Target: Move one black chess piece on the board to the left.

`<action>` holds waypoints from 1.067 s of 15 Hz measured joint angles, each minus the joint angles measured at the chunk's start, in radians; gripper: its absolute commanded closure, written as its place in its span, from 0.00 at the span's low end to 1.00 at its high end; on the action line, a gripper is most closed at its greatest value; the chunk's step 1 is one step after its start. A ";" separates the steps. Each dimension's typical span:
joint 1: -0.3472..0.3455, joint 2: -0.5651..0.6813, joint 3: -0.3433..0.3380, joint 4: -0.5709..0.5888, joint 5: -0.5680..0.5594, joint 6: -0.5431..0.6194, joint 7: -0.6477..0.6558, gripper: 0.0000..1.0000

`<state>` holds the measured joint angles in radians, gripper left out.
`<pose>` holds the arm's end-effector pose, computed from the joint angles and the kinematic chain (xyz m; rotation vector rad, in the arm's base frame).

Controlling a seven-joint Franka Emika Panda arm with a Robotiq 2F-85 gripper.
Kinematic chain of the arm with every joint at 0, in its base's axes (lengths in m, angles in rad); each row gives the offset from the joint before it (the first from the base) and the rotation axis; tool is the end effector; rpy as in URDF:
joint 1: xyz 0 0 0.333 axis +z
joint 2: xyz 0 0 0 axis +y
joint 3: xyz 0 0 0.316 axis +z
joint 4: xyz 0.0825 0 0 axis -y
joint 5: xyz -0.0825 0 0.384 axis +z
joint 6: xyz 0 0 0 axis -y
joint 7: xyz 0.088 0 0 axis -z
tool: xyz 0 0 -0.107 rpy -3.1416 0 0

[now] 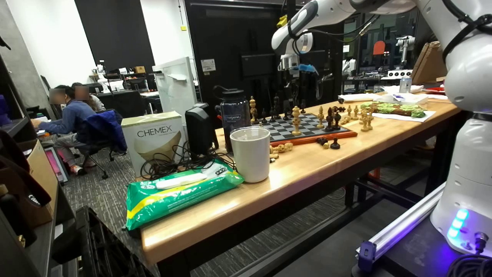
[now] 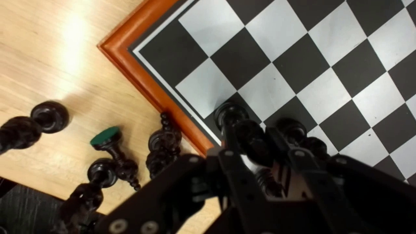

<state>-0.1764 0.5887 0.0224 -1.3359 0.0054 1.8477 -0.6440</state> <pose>0.7035 -0.1121 0.3810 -3.0034 -0.7430 0.0988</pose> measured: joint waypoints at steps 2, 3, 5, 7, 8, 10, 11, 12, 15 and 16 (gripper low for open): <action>-0.002 0.000 0.000 0.000 0.004 0.003 -0.001 0.93; -0.004 0.000 0.000 0.000 0.008 0.005 -0.003 0.93; -0.004 0.000 0.000 0.000 0.016 0.007 -0.008 0.93; -0.005 0.000 0.000 0.000 0.020 0.011 -0.012 0.93; -0.005 0.000 0.000 0.000 0.020 0.013 -0.012 0.93; -0.005 0.000 0.000 0.000 0.020 0.014 -0.013 0.93; -0.005 0.000 0.000 0.000 0.021 0.014 -0.013 0.93; -0.005 0.000 0.000 0.000 0.022 0.014 -0.013 0.93; -0.007 0.000 0.000 0.000 0.028 0.014 -0.013 0.93; -0.008 0.000 0.000 0.000 0.031 0.014 -0.013 0.93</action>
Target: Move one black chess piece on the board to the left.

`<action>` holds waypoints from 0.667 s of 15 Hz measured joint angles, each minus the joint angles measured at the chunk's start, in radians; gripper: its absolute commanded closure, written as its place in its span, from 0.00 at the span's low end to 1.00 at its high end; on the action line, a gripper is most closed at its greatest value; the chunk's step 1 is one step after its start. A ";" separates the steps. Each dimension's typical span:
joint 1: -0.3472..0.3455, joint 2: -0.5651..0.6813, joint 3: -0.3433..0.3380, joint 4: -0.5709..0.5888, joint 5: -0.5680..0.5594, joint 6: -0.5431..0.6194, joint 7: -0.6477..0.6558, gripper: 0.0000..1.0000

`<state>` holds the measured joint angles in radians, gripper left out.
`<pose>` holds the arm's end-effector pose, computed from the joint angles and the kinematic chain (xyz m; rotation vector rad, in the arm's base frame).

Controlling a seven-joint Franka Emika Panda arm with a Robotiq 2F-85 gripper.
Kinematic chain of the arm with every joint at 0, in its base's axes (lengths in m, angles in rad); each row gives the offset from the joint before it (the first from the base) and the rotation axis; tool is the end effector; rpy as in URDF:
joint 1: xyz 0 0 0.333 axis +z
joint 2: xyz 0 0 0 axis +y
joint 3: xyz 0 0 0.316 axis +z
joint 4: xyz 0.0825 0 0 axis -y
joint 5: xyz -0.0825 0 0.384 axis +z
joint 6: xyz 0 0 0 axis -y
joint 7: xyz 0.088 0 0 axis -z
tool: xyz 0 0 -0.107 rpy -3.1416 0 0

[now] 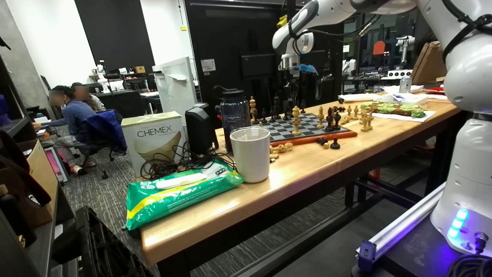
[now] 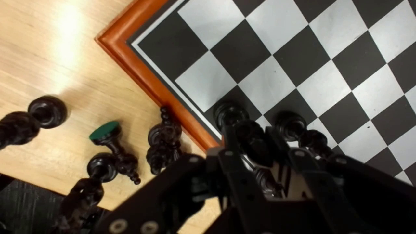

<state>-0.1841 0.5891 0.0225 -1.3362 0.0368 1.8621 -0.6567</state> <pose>0.7046 -0.1154 0.3818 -2.9843 -0.7303 0.0599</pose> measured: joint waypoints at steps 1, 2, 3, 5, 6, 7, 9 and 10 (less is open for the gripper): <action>-0.001 0.000 0.000 0.000 0.002 0.000 0.000 0.93; -0.001 0.001 0.000 0.000 0.003 0.000 0.000 0.93; -0.002 0.001 0.000 0.000 0.003 0.000 0.000 0.93; -0.002 0.002 0.000 0.000 0.003 0.000 0.000 0.93; -0.002 0.002 0.000 0.000 0.003 0.000 0.000 0.93; -0.002 0.003 0.000 0.000 0.003 0.000 0.000 0.82; -0.002 0.006 0.000 0.000 0.003 0.000 0.000 0.48; -0.002 0.007 0.000 0.000 0.003 0.000 0.000 0.43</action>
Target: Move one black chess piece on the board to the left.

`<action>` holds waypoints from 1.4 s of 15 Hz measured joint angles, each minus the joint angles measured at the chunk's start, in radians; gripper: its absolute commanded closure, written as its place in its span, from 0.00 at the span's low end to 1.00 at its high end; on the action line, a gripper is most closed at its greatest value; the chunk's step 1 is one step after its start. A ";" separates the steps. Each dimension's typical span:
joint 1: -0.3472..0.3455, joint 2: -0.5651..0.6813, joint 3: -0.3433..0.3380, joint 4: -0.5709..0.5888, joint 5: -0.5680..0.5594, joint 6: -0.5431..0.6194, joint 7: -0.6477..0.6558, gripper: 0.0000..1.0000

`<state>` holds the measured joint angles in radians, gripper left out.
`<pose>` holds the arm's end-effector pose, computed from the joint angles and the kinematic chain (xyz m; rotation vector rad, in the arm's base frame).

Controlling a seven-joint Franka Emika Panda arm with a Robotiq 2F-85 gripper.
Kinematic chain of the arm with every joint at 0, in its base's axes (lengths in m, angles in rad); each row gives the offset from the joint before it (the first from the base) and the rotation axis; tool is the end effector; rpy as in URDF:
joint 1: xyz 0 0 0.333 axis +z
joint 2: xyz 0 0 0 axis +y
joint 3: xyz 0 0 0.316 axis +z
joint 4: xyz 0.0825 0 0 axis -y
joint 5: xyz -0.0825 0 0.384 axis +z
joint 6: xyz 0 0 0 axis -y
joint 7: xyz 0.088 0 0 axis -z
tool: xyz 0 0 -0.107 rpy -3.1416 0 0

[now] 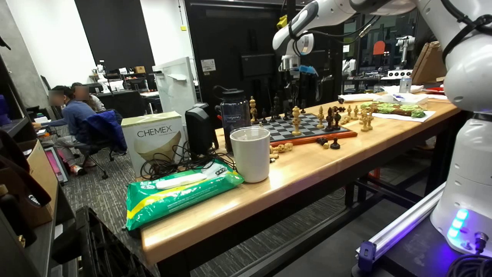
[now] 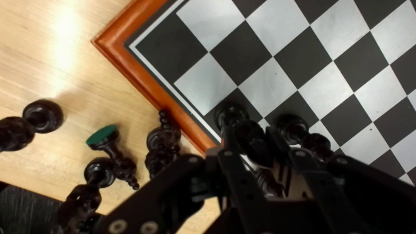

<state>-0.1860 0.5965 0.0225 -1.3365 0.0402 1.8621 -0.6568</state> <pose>0.7047 -0.1165 0.3764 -2.9792 -0.7243 0.0684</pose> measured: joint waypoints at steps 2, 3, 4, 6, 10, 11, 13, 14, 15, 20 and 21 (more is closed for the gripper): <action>0.000 0.002 0.000 0.000 0.000 0.000 0.000 0.32; 0.000 0.002 0.000 0.000 0.000 0.000 0.000 0.25; 0.000 0.002 0.000 0.000 0.000 0.000 0.000 0.19; 0.000 0.002 0.000 0.000 0.000 0.000 0.000 0.05; 0.002 0.001 0.000 0.002 0.000 0.000 0.000 0.00; 0.002 -0.001 0.000 0.003 0.000 0.000 0.001 0.00; 0.003 -0.008 0.000 0.003 0.000 -0.002 0.005 0.00; 0.003 -0.014 0.000 0.003 -0.001 -0.003 0.009 0.00; 0.005 -0.023 0.000 0.003 -0.001 -0.006 0.017 0.00; 0.013 -0.086 -0.001 -0.008 -0.001 -0.052 0.099 0.00; 0.015 -0.103 -0.001 -0.019 -0.001 -0.061 0.121 0.00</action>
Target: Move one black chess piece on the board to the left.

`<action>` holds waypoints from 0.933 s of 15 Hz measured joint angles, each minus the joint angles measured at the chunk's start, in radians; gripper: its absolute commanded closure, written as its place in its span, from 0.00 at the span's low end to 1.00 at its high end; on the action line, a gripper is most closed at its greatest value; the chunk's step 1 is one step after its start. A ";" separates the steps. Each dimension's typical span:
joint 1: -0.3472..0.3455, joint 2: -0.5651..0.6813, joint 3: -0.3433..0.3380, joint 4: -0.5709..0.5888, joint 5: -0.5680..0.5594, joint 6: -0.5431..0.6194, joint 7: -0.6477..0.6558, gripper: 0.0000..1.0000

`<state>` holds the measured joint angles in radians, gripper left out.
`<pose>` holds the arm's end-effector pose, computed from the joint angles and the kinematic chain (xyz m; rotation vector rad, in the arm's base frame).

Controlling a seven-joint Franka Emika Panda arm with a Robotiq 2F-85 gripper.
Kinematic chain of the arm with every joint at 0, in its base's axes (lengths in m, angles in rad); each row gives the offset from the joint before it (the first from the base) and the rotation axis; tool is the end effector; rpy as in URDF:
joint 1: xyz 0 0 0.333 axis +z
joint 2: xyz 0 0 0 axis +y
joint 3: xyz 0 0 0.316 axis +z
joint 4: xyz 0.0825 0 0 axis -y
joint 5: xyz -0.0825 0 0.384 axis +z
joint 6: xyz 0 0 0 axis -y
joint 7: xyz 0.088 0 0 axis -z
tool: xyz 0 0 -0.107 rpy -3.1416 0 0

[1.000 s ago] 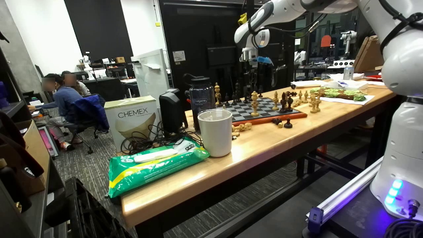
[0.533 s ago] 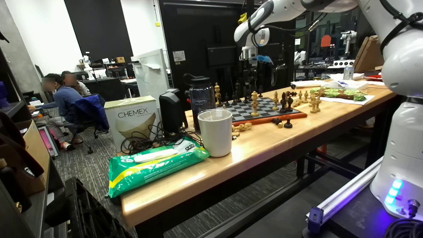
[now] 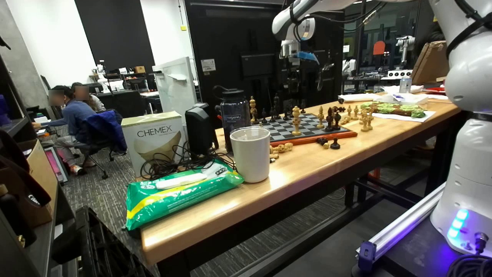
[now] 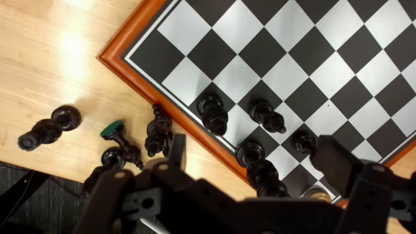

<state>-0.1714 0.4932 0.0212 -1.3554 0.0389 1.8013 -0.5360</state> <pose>0.6893 -0.1038 0.4354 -3.0268 -0.5723 0.0437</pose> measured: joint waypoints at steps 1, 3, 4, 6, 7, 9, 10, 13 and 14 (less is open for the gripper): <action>0.002 -0.019 0.000 -0.015 0.000 -0.004 0.020 0.00; 0.006 -0.066 0.000 -0.062 0.000 -0.005 0.062 0.00; 0.009 -0.092 -0.001 -0.091 0.000 -0.002 0.087 0.00; 0.015 -0.146 -0.004 -0.157 0.000 0.012 0.137 0.00; 0.018 -0.175 -0.006 -0.195 0.000 0.025 0.163 0.00; 0.027 -0.232 -0.014 -0.276 0.000 0.066 0.224 0.00; 0.032 -0.261 -0.019 -0.320 -0.003 0.090 0.261 0.00; 0.049 -0.343 -0.036 -0.444 -0.030 0.156 0.364 0.00; 0.053 -0.370 -0.039 -0.483 -0.034 0.168 0.380 0.00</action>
<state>-0.1182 0.1230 -0.0181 -1.8386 0.0053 1.9692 -0.1561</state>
